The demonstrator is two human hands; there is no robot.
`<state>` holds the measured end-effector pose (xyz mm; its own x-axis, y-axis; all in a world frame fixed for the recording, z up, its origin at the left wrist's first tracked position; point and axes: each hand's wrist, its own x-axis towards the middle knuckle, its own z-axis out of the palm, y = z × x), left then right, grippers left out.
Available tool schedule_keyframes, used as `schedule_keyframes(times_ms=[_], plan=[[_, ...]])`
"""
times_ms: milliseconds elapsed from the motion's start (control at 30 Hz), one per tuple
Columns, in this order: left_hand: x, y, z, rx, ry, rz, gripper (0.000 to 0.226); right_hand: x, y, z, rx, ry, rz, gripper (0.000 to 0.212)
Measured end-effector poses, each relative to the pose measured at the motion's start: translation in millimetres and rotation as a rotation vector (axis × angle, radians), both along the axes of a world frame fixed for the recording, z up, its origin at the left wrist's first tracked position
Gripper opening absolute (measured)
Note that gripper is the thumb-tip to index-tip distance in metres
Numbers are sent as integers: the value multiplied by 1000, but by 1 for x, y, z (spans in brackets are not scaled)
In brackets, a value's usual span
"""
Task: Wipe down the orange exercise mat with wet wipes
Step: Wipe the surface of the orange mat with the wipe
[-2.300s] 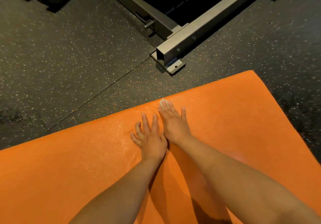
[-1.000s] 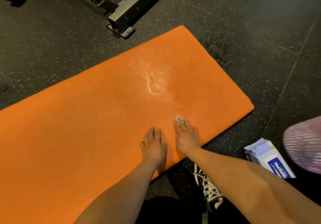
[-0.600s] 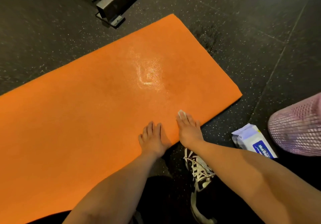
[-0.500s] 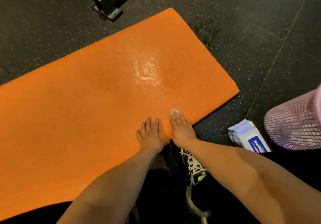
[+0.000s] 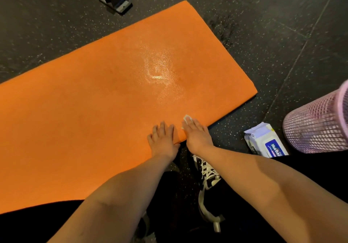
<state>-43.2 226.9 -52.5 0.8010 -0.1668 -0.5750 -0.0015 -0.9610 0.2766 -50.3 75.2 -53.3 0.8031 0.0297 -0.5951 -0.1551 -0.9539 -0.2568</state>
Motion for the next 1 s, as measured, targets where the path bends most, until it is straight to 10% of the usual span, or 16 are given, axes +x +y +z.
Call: schedule_keyframes(times_ms=[433, 1000], plan=[[-6, 12, 31, -165, -225, 64, 28, 2, 6, 31, 78, -43, -73, 66], [5, 36, 105, -232, -317, 266, 10, 10, 32, 103, 187, -249, -127, 51]])
